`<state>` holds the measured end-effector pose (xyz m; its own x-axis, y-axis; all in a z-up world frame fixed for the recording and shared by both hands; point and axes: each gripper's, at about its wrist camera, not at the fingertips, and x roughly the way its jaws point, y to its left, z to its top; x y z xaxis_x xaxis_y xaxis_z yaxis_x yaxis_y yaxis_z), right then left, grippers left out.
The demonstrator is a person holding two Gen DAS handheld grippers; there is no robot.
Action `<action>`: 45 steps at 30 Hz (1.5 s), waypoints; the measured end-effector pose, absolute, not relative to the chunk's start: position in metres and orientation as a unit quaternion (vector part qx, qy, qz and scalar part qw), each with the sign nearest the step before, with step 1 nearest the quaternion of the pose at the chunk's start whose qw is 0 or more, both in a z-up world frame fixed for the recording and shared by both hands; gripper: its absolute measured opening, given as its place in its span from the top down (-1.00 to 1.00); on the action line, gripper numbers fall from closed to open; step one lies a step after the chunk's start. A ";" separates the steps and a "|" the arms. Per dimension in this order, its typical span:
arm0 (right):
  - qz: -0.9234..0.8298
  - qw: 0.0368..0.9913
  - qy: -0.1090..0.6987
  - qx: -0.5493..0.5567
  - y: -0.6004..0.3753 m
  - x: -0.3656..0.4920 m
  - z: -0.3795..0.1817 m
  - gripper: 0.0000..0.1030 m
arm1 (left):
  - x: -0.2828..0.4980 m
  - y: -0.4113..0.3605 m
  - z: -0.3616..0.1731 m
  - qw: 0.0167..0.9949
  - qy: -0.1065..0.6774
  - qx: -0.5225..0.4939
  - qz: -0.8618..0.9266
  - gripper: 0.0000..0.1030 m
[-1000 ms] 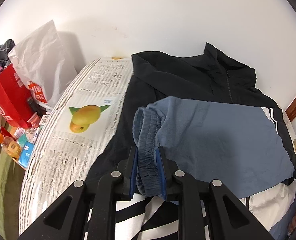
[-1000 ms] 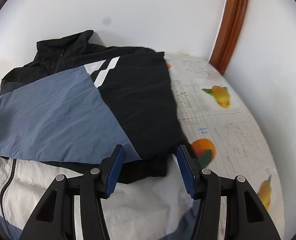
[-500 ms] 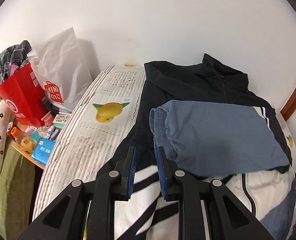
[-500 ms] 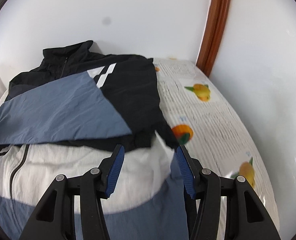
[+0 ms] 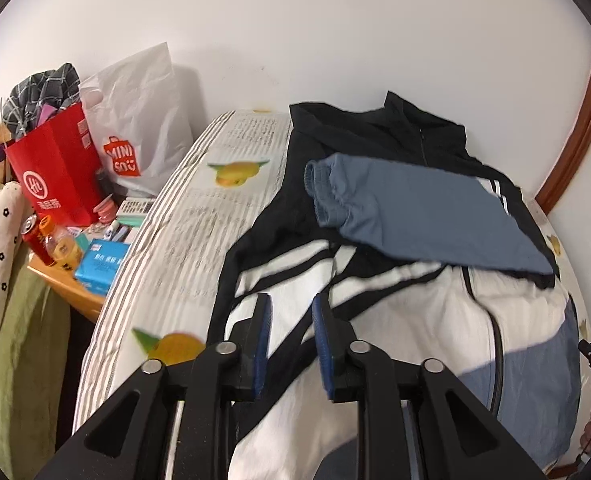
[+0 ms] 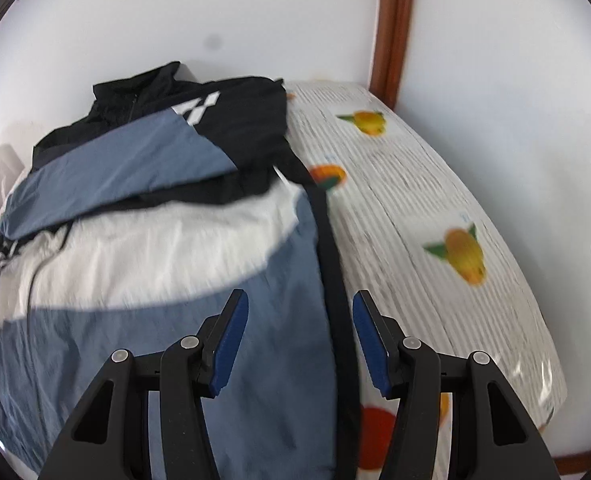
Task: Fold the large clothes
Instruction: 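Pull the blue-grey sleeve cuff toward the collar and release with the left gripper, then grasp the white-and-blue jacket side edge with the left gripper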
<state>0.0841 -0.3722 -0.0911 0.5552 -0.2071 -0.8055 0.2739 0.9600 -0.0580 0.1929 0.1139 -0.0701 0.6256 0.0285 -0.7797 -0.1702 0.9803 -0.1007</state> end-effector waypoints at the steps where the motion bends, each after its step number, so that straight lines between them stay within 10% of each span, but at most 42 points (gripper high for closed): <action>1: -0.141 0.881 0.450 0.037 -0.374 0.077 -0.094 -0.04 | 0.188 0.115 -0.072 0.897 0.430 -0.082 0.056 0.29; 5: -0.140 0.878 0.454 0.049 -0.385 0.051 -0.109 -0.12 | 0.166 0.120 -0.084 0.895 0.436 -0.083 0.053 0.01; 29: -0.102 0.890 0.442 0.049 -0.364 0.024 -0.138 -0.12 | 0.117 0.108 -0.141 0.873 0.483 -0.047 0.047 -0.03; 36: -0.080 0.892 0.444 0.023 -0.351 0.020 -0.135 0.72 | 0.112 0.103 -0.140 0.876 0.478 -0.052 0.046 0.34; 45: -0.072 0.903 0.422 0.036 -0.358 -0.006 -0.120 0.89 | 0.096 0.098 -0.124 0.886 0.458 -0.059 0.031 0.78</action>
